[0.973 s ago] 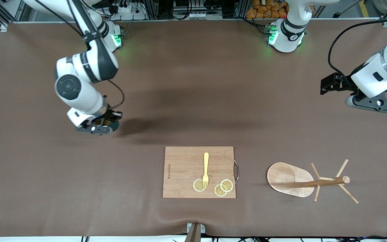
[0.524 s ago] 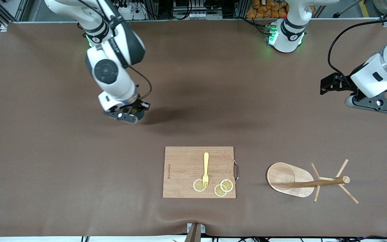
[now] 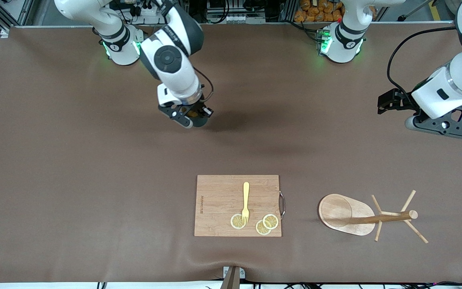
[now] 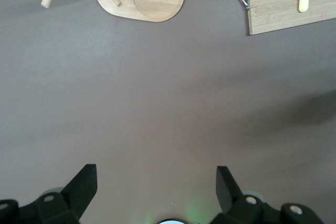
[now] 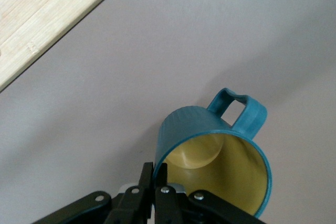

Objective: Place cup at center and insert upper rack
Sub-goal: 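Carry the teal mug with the right gripper toward the table center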

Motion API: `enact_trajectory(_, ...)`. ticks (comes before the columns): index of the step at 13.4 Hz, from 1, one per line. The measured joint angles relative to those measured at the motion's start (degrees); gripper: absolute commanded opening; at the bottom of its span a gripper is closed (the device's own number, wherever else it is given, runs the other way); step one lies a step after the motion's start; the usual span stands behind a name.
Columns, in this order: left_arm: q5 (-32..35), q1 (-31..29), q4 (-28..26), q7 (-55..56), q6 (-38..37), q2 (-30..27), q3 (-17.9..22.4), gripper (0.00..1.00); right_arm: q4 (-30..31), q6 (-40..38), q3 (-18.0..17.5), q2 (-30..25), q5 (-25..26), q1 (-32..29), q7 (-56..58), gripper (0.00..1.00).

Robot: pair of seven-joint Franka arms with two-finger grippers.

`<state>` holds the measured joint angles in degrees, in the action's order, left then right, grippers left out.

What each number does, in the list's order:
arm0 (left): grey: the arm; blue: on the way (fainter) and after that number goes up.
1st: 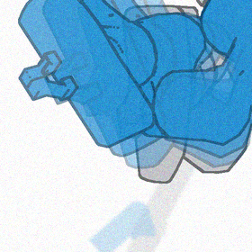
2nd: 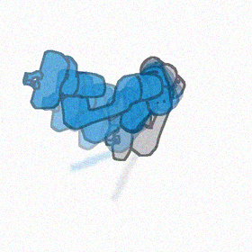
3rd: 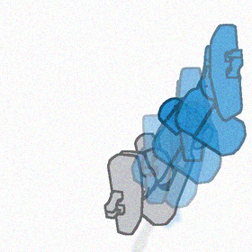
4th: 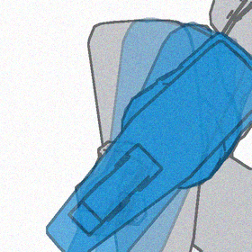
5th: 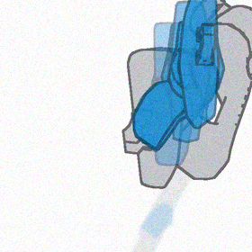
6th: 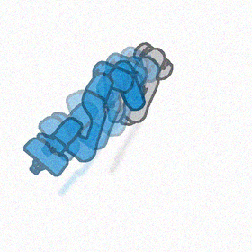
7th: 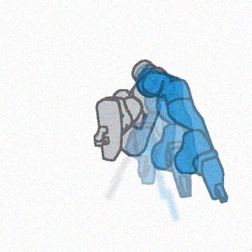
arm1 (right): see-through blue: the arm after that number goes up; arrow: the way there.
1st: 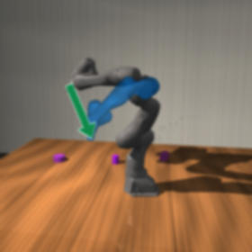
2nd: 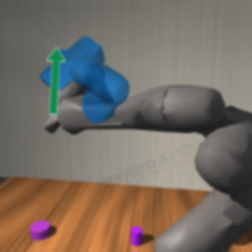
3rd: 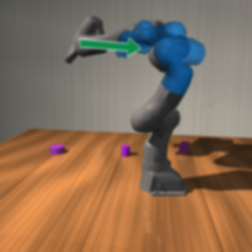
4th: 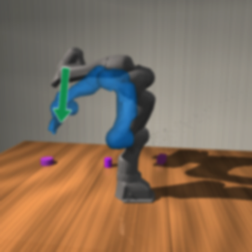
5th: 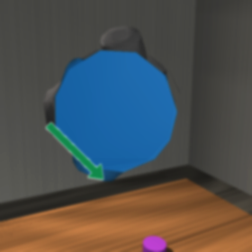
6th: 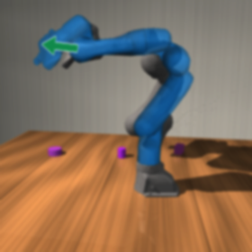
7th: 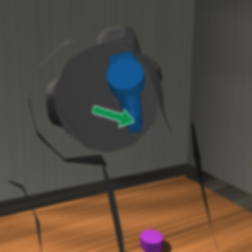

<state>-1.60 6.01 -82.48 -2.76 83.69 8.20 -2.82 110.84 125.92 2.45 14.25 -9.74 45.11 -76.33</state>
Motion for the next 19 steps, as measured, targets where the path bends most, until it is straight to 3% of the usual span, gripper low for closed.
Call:
enact_trajectory(8,0.0,-0.01,-0.02,0.0,0.32,0.27,0.0,1.0,-19.95,1.18,0.05,19.36,-0.1,8.24,-22.42,0.0)
enact_trajectory(13,0.0,-0.01,-0.01,0.0,2.07,0.29,-0.03,1.0,-21.93,3.74,0.16,22.32,0.11,13.36,-29.17,0.0)
enact_trajectory(19,0.0,0.02,0.21,0.46,3.03,0.28,-1.55,1.0,-24.04,3.75,0.2,25.6,3.22,14.97,-30.93,0.0)
